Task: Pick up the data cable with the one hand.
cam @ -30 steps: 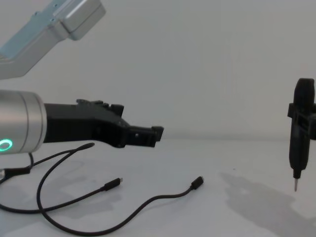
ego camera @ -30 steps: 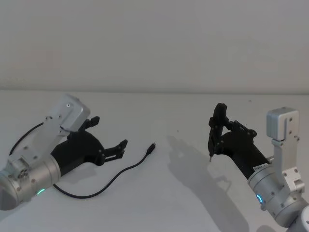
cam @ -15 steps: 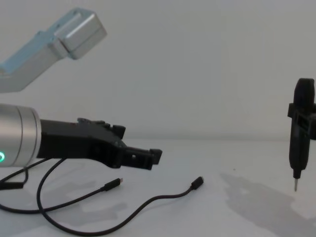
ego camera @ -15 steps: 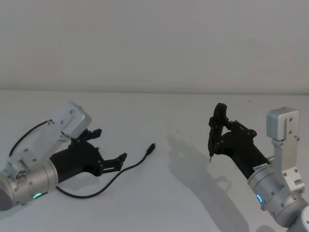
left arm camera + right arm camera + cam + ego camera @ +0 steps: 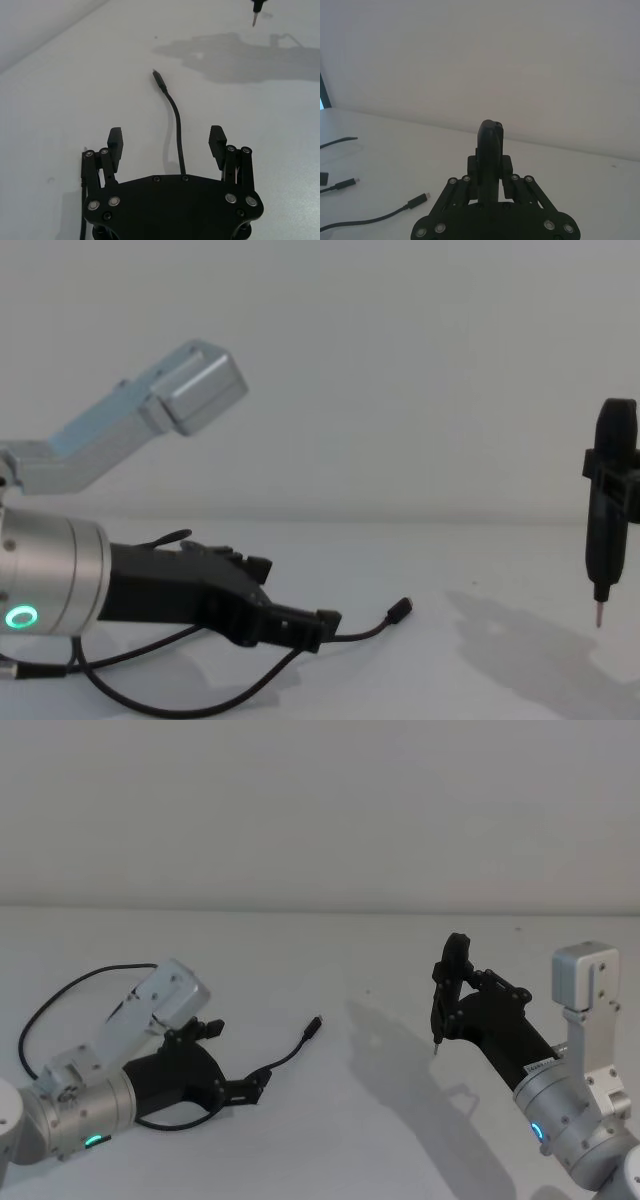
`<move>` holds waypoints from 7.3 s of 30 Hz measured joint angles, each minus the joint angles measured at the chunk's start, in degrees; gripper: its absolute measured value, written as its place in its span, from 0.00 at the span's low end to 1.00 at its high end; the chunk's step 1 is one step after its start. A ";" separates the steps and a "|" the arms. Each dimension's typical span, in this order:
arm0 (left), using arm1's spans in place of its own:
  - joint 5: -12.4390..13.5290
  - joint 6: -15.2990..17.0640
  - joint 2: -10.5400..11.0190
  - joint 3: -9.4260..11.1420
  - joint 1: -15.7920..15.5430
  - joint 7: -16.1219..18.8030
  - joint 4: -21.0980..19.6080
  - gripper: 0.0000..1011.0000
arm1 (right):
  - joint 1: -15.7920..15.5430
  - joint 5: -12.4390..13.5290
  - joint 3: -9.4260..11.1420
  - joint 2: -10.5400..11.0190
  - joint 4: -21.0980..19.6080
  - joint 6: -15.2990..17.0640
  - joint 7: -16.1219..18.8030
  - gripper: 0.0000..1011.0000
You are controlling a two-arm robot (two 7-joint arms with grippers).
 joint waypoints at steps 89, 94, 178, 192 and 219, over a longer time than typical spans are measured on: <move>1.89 0.32 -3.69 1.12 -1.64 -0.26 5.22 0.02 | 3.48 0.76 -2.01 -1.20 3.34 -2.76 5.44 0.27; 1.89 0.32 -3.69 1.12 -1.64 -0.26 5.21 0.02 | 5.17 -0.30 -3.07 -2.12 5.45 -4.03 6.25 0.27; 1.90 0.32 -3.69 1.12 -1.63 -0.27 5.21 0.02 | 23.40 -7.92 -7.62 -12.77 34.87 -18.26 15.51 0.27; 1.90 0.32 -3.69 1.12 -1.63 -0.27 5.21 0.02 | 23.77 -7.88 -7.14 -13.05 36.86 -18.79 16.37 0.27; 1.90 0.32 -3.68 1.11 -1.63 -0.27 5.21 0.02 | 23.07 -7.91 -7.32 -13.16 35.99 -18.60 16.62 0.27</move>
